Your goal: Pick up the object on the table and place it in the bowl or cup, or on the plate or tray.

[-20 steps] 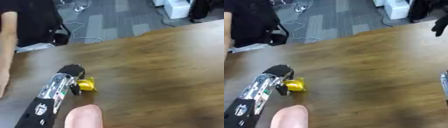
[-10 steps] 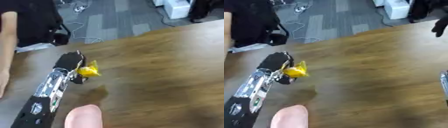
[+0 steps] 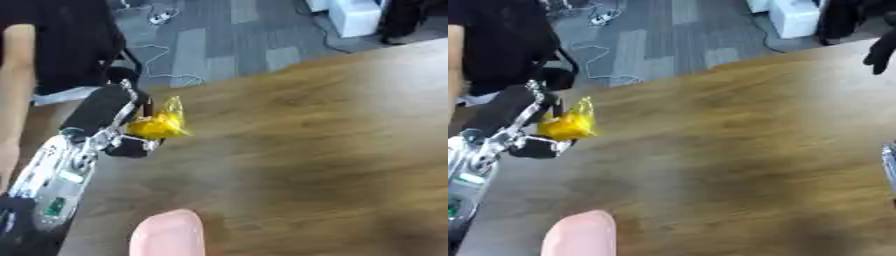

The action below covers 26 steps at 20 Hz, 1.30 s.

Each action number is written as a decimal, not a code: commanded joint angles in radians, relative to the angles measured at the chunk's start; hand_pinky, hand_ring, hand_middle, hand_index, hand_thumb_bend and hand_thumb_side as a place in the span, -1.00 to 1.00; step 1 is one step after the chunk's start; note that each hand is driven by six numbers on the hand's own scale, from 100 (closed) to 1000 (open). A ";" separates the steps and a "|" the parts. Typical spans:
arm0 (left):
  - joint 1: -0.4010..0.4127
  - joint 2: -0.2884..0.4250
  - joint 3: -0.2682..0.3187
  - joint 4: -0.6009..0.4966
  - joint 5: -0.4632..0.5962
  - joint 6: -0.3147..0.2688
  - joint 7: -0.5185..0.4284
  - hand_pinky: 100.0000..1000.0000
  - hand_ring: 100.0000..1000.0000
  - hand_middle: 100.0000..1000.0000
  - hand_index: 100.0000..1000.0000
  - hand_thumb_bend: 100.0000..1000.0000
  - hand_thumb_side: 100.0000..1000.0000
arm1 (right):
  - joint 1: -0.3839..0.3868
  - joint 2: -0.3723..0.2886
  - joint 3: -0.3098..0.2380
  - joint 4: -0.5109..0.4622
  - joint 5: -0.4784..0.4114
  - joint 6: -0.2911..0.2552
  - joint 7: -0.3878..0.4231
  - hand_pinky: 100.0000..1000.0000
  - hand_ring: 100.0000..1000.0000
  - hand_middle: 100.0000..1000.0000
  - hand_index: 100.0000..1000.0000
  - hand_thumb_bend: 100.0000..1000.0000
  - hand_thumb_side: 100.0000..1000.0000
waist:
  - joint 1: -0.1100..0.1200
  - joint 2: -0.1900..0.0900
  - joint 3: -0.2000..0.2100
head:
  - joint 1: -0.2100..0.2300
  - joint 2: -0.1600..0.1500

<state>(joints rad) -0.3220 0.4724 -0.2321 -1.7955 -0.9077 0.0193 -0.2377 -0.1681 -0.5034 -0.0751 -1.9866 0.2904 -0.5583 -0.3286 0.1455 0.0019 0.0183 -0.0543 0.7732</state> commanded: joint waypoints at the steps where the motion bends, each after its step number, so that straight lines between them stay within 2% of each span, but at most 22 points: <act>1: 0.005 0.109 -0.018 -0.067 0.045 -0.020 -0.037 -1.00 -1.00 -1.00 -0.96 -0.46 -1.00 | -0.010 -0.025 -0.009 -0.013 0.003 0.004 0.001 -0.84 -0.48 -0.33 0.34 -1.00 1.00 | -0.003 -0.006 0.003 | -0.004 -0.003; 6: 0.040 0.187 -0.049 -0.140 0.070 -0.023 -0.079 -1.00 -1.00 -1.00 -0.94 -0.44 -1.00 | -0.010 -0.026 -0.010 -0.013 0.005 0.005 0.001 -0.85 -0.49 -0.33 0.34 -1.00 1.00 | -0.001 -0.006 0.003 | -0.005 -0.003; 11: 0.071 0.238 -0.111 -0.181 0.097 -0.043 -0.113 -1.00 -1.00 -1.00 -0.94 -0.47 -1.00 | -0.011 -0.028 -0.008 -0.013 0.004 0.005 0.003 -0.86 -0.50 -0.34 0.33 -1.00 1.00 | 0.000 -0.006 -0.001 | -0.003 -0.003; 16: 0.086 0.230 -0.160 -0.199 0.154 -0.044 -0.111 -1.00 -1.00 -1.00 -0.94 -0.63 -1.00 | -0.014 -0.028 -0.007 -0.013 0.002 0.006 0.005 -0.86 -0.50 -0.34 0.33 -1.00 1.00 | 0.001 -0.006 -0.006 | -0.006 -0.003; 23: 0.112 0.204 -0.191 -0.200 0.200 -0.043 -0.139 -1.00 -1.00 -1.00 -0.94 -0.70 -1.00 | -0.017 -0.029 -0.007 -0.013 -0.001 0.009 0.008 -0.87 -0.51 -0.34 0.33 -1.00 1.00 | 0.001 -0.006 -0.008 | -0.010 -0.003; 25: 0.118 0.201 -0.195 -0.187 0.183 -0.053 -0.172 -1.00 -1.00 -1.00 -0.87 -0.74 -1.00 | -0.018 -0.028 -0.008 -0.013 -0.002 0.009 0.008 -0.88 -0.52 -0.35 0.33 -1.00 1.00 | 0.001 -0.005 -0.009 | -0.010 -0.003; 26: 0.121 0.200 -0.196 -0.180 0.167 -0.061 -0.198 -1.00 -0.87 -0.96 -0.76 -0.70 -1.00 | -0.018 -0.028 -0.008 -0.013 -0.002 0.009 0.008 -0.88 -0.52 -0.35 0.33 -1.00 1.00 | 0.001 -0.005 -0.008 | -0.010 -0.003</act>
<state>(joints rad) -0.1977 0.6601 -0.4324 -1.9710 -0.7322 -0.0362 -0.4174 -0.1682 -0.5039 -0.0749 -1.9866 0.2904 -0.5507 -0.3209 0.1513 0.0022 0.0092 -0.0612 0.7732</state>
